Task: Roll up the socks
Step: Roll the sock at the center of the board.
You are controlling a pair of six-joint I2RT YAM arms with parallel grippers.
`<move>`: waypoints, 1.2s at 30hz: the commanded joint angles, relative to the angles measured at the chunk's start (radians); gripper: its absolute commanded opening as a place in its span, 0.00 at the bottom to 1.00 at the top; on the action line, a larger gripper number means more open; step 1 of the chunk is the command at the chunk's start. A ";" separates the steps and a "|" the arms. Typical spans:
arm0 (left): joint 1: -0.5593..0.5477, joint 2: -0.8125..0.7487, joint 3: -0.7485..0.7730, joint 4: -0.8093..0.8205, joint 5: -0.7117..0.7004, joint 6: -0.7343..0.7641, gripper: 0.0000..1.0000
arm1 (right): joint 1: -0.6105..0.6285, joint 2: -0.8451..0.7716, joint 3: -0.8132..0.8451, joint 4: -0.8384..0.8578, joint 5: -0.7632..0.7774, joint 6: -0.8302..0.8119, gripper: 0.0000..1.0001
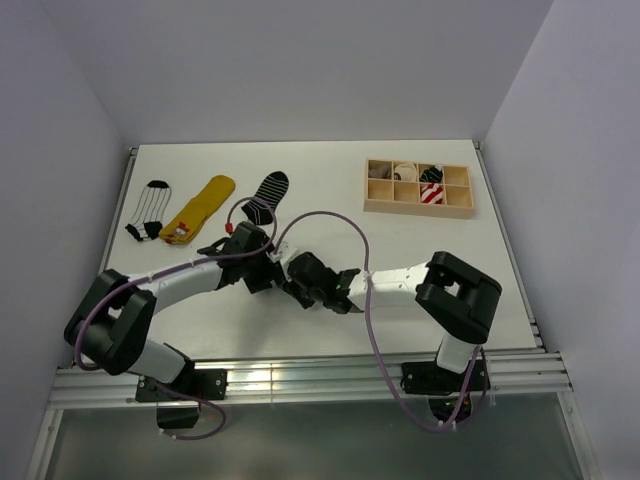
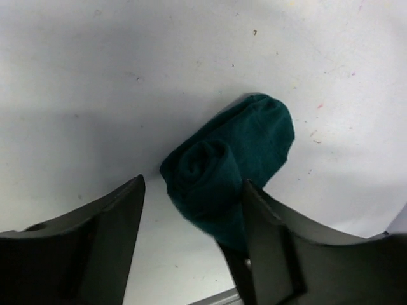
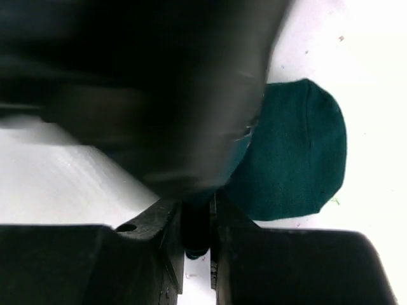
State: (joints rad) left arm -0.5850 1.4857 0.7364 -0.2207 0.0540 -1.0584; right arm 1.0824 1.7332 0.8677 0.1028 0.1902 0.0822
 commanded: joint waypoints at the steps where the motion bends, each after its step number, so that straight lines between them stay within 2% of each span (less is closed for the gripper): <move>1: 0.014 -0.097 -0.023 0.027 -0.020 -0.014 0.68 | -0.090 -0.060 -0.030 0.014 -0.277 0.065 0.00; 3: 0.024 -0.146 -0.045 0.027 -0.043 -0.029 0.73 | -0.152 -0.066 -0.039 0.017 -0.371 0.097 0.00; 9: 0.050 -0.254 -0.129 0.075 -0.049 -0.104 0.77 | -0.310 0.008 -0.013 0.002 -0.705 0.178 0.00; 13: 0.044 -0.263 -0.195 0.175 0.000 -0.147 0.77 | -0.387 0.086 0.019 0.020 -0.898 0.243 0.00; 18: 0.019 -0.211 -0.206 0.211 0.001 -0.166 0.74 | -0.453 0.179 0.011 0.110 -1.078 0.365 0.00; 20: 0.010 -0.190 -0.195 0.251 0.003 -0.169 0.73 | -0.470 0.192 -0.009 0.164 -1.109 0.395 0.00; 32: -0.013 -0.038 -0.166 0.310 0.007 -0.189 0.65 | -0.496 0.269 -0.004 0.187 -1.130 0.432 0.00; 33: -0.015 -0.022 -0.166 0.314 0.010 -0.189 0.62 | -0.495 0.267 -0.003 0.183 -1.123 0.430 0.01; 35: -0.019 -0.004 -0.160 0.311 0.015 -0.187 0.57 | -0.495 0.259 -0.001 0.164 -1.108 0.416 0.09; 36: -0.021 0.013 -0.157 0.308 0.015 -0.184 0.52 | -0.496 0.244 -0.001 0.153 -1.100 0.409 0.12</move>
State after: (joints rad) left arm -0.5949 1.4590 0.5583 0.0841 0.0677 -1.2476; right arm 0.5842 1.9770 0.8715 0.3103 -0.9524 0.5156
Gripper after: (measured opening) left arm 0.537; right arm 0.231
